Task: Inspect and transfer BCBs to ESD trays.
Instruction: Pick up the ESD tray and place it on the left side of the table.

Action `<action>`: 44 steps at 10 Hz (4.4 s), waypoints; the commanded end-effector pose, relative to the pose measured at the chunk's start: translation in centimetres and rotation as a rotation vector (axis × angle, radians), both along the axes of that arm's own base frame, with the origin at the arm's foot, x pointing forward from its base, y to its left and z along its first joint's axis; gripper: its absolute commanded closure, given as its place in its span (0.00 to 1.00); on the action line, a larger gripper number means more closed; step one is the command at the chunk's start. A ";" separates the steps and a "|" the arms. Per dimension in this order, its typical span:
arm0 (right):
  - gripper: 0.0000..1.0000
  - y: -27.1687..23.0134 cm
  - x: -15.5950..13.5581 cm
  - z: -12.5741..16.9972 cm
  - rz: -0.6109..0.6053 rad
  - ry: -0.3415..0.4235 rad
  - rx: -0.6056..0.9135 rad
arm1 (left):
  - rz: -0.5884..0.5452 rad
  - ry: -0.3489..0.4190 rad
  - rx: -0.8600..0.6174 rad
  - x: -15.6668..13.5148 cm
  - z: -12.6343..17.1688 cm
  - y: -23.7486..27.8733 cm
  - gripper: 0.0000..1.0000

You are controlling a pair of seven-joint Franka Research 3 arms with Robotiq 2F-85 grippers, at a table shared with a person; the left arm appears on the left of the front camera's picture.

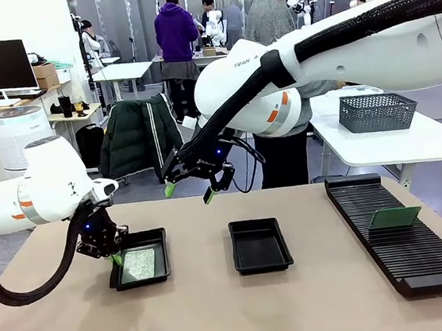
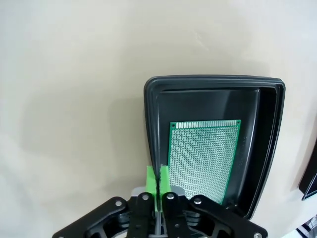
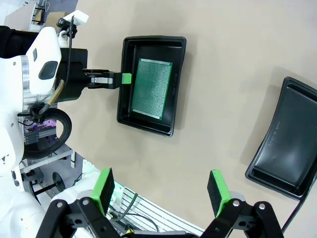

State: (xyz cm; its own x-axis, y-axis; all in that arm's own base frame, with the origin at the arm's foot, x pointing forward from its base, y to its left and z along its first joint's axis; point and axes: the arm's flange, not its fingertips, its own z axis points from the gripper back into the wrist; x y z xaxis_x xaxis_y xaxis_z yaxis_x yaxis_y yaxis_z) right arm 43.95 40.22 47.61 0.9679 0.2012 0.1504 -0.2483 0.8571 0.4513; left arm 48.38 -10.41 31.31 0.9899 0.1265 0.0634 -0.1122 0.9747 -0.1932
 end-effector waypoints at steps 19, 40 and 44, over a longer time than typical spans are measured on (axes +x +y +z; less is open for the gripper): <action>0.00 0.0 -0.1 -0.1 -0.006 0.003 -0.003 | -0.063 0.020 -0.032 -1.0 1.1 22.1 1.00; 0.00 0.0 -0.1 -0.1 -0.006 0.003 -0.003 | -0.059 0.006 0.019 -1.3 2.2 21.5 0.00; 0.00 0.0 -0.1 -0.1 -0.006 0.003 -0.003 | -0.047 -0.017 -0.009 -3.1 6.3 22.2 0.00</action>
